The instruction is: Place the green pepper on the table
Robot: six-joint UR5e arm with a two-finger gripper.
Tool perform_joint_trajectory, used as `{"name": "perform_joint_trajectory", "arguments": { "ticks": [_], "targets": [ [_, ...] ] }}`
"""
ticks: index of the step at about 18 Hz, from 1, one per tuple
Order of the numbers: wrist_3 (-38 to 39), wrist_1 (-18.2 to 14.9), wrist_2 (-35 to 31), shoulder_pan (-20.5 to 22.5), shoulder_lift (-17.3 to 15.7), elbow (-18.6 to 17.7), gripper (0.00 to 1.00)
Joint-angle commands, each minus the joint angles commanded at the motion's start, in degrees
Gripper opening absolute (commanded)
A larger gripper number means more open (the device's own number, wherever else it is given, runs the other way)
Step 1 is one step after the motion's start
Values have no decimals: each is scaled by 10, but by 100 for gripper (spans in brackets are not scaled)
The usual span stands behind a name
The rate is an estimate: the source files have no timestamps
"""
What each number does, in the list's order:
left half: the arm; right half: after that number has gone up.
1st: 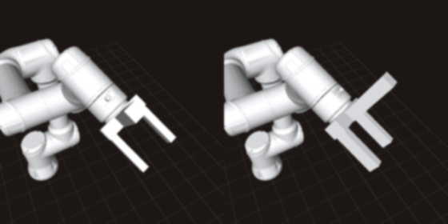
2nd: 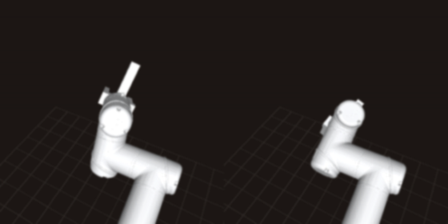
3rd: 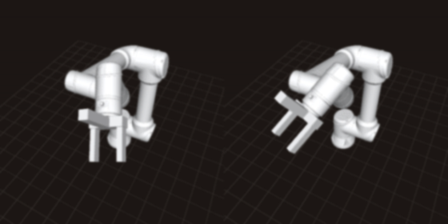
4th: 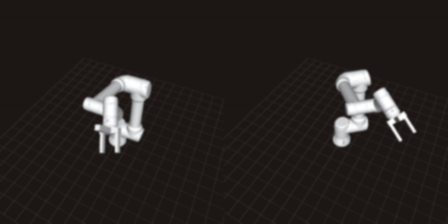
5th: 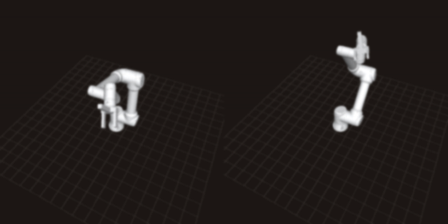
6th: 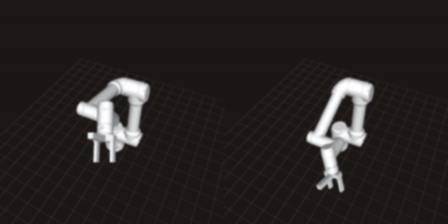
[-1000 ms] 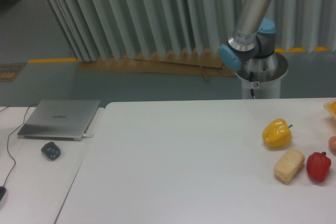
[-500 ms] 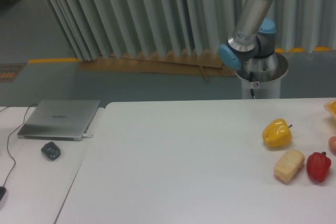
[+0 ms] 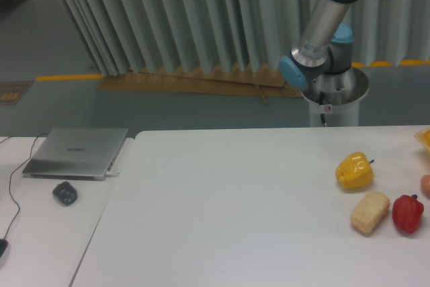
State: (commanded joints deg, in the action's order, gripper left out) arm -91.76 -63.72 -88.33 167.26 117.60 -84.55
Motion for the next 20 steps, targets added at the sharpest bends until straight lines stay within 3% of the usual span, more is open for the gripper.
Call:
{"name": "perform_joint_trajectory", "arguments": {
  "ticks": [20],
  "targets": [
    [-17,5,-1,10,13,4,99]
  ]
}}
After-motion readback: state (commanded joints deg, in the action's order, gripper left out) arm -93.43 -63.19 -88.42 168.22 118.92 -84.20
